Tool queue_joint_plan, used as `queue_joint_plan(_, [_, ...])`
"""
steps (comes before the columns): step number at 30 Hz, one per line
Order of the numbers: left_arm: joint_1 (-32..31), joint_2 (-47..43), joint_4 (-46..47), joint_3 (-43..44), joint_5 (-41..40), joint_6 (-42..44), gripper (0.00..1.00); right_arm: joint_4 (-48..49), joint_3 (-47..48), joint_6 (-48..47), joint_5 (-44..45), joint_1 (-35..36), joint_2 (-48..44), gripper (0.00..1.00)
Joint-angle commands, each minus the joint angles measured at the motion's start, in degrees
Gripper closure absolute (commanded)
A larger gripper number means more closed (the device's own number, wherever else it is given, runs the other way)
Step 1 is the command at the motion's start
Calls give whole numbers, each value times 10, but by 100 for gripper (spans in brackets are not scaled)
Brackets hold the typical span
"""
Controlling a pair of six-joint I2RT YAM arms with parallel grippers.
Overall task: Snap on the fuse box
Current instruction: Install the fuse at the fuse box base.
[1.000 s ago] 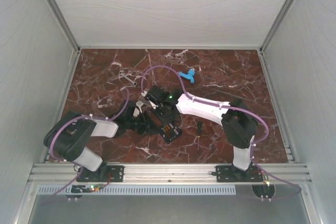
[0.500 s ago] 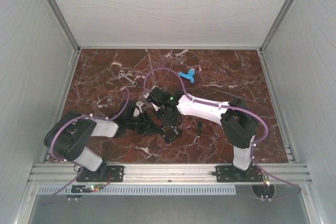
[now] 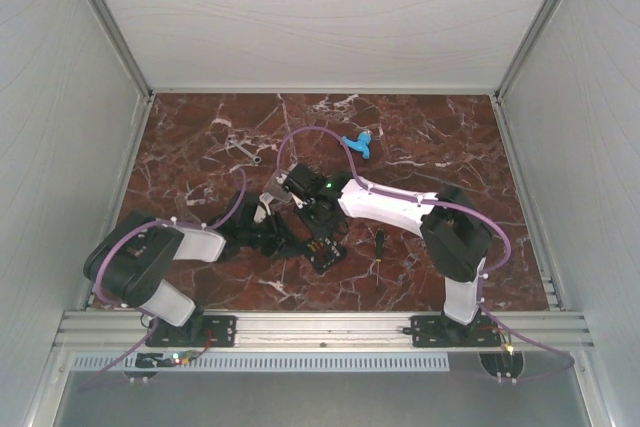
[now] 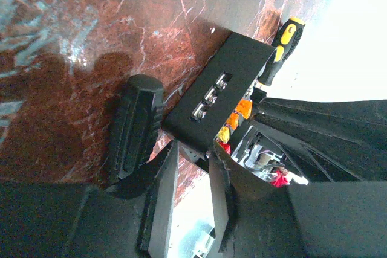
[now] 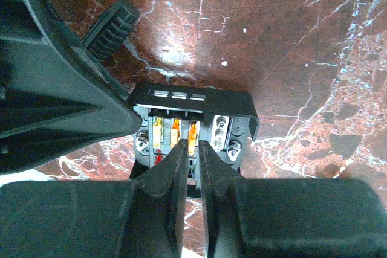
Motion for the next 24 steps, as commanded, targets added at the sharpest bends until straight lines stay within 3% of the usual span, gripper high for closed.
queue_joint_plan(1, [-3, 4, 12, 20, 1, 8, 73, 2, -3, 8, -3, -4, 6, 91])
queue_joint_plan(24, [-4, 4, 11, 22, 2, 7, 73, -25, -2, 12, -11, -4, 27, 96])
